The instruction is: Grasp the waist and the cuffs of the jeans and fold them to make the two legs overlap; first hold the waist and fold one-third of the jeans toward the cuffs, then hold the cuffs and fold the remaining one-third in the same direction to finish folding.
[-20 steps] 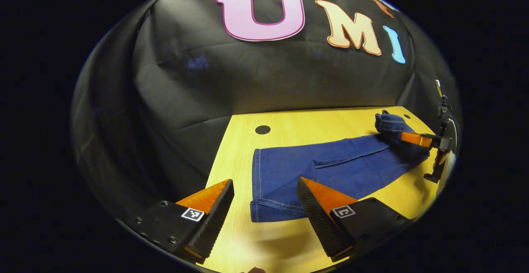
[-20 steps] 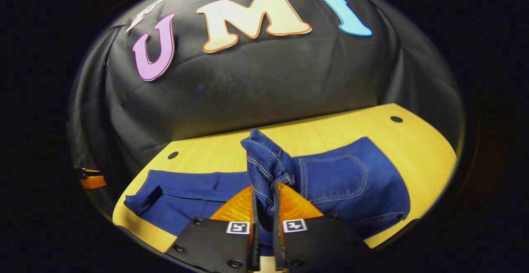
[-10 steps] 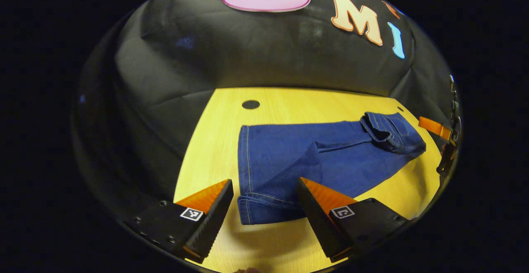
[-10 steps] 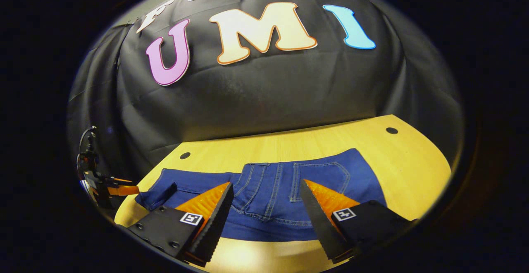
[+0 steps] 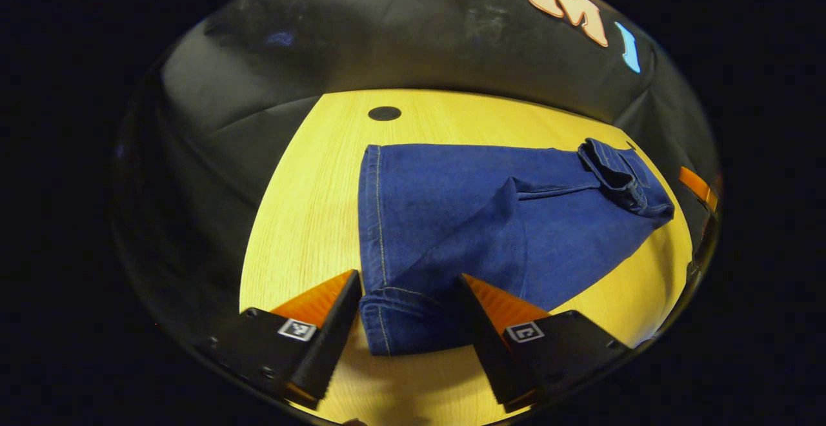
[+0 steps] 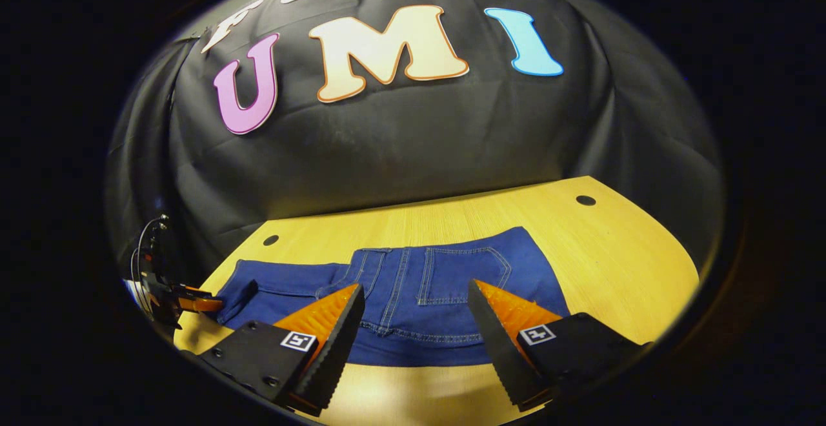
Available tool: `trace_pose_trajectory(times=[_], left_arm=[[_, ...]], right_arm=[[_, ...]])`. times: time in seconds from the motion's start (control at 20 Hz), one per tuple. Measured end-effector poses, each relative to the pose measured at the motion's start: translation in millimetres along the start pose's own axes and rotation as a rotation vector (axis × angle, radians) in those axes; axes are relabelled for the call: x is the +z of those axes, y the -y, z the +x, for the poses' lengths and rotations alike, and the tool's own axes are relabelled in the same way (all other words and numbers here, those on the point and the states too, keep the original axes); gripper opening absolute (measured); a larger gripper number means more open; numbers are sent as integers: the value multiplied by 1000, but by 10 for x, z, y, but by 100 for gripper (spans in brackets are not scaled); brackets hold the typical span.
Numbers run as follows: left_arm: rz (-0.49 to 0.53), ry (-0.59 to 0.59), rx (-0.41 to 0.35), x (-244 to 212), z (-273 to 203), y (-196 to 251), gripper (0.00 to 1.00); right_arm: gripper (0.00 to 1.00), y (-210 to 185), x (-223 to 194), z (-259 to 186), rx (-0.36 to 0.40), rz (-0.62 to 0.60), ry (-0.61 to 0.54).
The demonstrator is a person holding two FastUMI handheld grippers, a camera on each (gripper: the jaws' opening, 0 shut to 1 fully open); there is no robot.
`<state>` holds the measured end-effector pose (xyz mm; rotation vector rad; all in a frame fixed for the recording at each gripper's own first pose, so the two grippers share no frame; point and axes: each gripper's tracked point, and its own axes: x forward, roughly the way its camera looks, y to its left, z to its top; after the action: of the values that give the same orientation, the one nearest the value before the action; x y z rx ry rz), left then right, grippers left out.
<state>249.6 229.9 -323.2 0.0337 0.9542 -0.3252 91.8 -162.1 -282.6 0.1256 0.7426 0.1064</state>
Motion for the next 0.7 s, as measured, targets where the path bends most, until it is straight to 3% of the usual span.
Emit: trace_pose_trajectory(times=[0.1,0.25,0.35,0.4,0.7], left_arm=[[16,-13,-49,-7,6,123,75],[-49,10,-56,37,37,227,19],[-106,27,-62,60,29,239,12],[-135,19,-60,72,30,243,1],[-265,161,-193,766,-447,773,0]], right_arm=[[98,-38,-36,9,13,1,-11],[98,-19,-53,15,19,-13,-17],[98,24,-4,0,25,-22,-15],[98,63,42,-11,25,-24,-11],[98,348,461,-231,46,-11,57]])
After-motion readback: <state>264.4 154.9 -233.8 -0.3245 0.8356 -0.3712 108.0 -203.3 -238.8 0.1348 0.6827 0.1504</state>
